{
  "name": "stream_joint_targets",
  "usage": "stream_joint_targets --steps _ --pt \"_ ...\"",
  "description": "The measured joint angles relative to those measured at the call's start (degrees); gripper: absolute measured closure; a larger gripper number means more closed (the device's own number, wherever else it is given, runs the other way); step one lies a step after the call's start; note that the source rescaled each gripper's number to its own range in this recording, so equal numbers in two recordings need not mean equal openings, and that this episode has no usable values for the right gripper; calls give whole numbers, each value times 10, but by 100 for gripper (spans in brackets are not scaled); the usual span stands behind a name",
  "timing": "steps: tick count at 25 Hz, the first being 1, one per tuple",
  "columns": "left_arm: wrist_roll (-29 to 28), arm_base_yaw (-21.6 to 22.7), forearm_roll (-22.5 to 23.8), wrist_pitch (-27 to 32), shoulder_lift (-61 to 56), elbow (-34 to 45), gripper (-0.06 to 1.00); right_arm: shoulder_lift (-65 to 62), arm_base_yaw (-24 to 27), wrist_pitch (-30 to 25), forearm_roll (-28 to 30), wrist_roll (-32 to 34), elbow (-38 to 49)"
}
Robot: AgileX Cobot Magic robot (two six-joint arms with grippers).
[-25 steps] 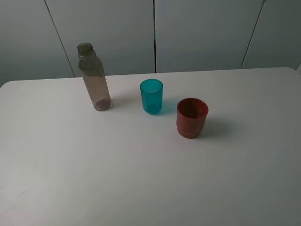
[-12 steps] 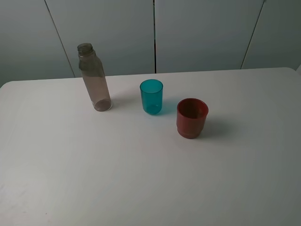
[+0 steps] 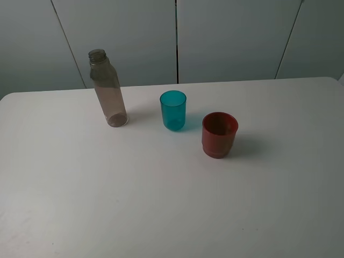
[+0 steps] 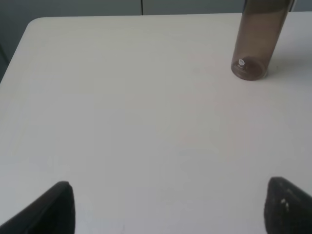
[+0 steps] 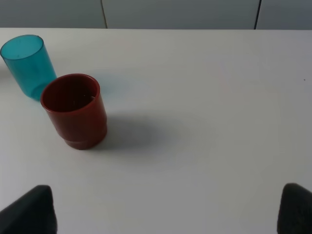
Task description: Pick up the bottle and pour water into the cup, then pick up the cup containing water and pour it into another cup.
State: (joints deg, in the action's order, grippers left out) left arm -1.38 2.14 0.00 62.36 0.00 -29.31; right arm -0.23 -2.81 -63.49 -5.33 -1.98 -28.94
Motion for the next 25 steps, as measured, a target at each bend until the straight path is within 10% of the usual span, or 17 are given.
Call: stream_joint_targets --steps 25 --pt "30 0 -12 0 0 0 1 0 0 0 0 0 0"
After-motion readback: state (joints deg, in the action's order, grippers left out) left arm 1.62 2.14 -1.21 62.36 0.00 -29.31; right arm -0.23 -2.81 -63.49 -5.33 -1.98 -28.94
